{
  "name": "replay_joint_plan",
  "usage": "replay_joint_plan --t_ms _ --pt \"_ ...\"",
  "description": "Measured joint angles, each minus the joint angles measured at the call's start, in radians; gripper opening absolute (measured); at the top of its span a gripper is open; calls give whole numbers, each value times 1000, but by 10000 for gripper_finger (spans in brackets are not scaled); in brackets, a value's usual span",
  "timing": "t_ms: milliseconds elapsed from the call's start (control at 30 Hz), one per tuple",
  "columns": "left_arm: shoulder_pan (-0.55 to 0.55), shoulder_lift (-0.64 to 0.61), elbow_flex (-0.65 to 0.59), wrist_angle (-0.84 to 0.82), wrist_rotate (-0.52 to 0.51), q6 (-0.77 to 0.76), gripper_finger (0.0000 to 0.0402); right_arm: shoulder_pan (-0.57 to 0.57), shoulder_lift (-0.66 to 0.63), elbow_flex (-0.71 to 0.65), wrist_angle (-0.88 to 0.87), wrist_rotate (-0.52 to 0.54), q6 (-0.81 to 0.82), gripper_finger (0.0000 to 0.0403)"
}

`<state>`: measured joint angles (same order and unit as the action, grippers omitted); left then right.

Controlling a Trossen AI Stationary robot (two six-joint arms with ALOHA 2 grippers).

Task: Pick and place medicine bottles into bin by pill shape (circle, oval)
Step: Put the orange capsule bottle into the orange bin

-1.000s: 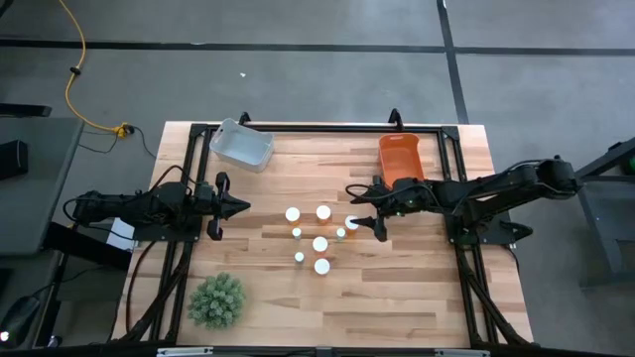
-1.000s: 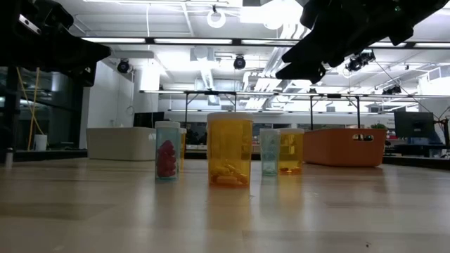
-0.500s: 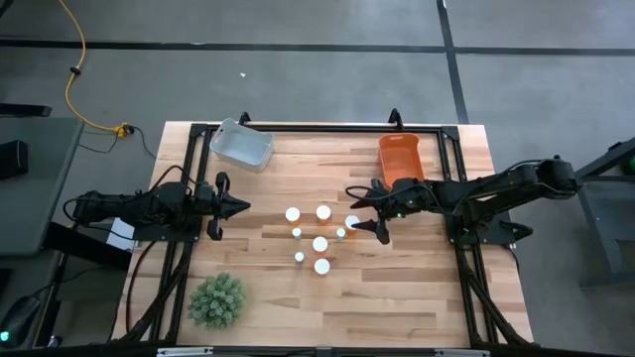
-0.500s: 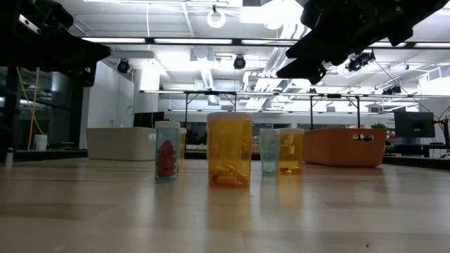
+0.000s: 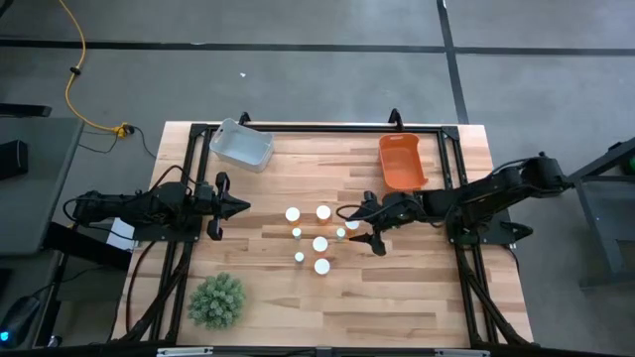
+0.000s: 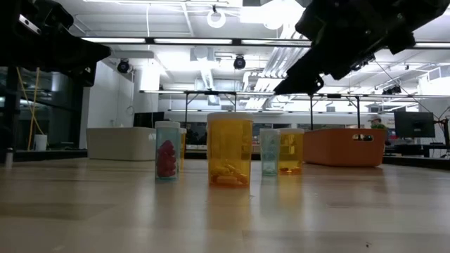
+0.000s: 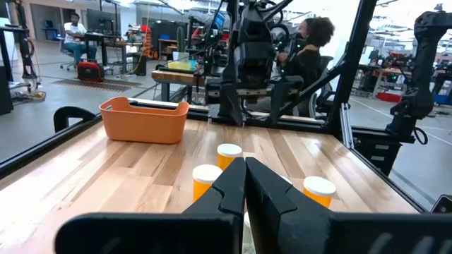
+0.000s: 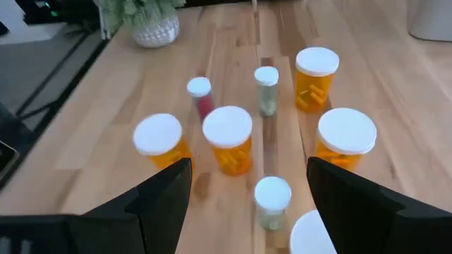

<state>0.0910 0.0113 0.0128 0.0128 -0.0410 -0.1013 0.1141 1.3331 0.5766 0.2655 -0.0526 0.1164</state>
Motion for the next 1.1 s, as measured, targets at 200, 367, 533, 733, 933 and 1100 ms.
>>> replay_joint_plan --t_ms 200,367,533,733,933,1100 --pt "0 0 0 0 0 0 1 -3 30 0 -38 51 -13 273" --pt "0 0 0 0 0 0 1 -3 89 0 -50 115 -38 273" --pt "0 0 0 0 0 0 1 -3 141 0 -36 201 -74 272" --pt "0 0 0 0 0 0 1 -3 160 0 -38 232 -95 272" --pt "0 0 0 0 0 0 1 -3 160 0 -38 232 -91 272" --pt "0 0 0 0 0 0 1 -3 160 0 -64 232 -91 272"
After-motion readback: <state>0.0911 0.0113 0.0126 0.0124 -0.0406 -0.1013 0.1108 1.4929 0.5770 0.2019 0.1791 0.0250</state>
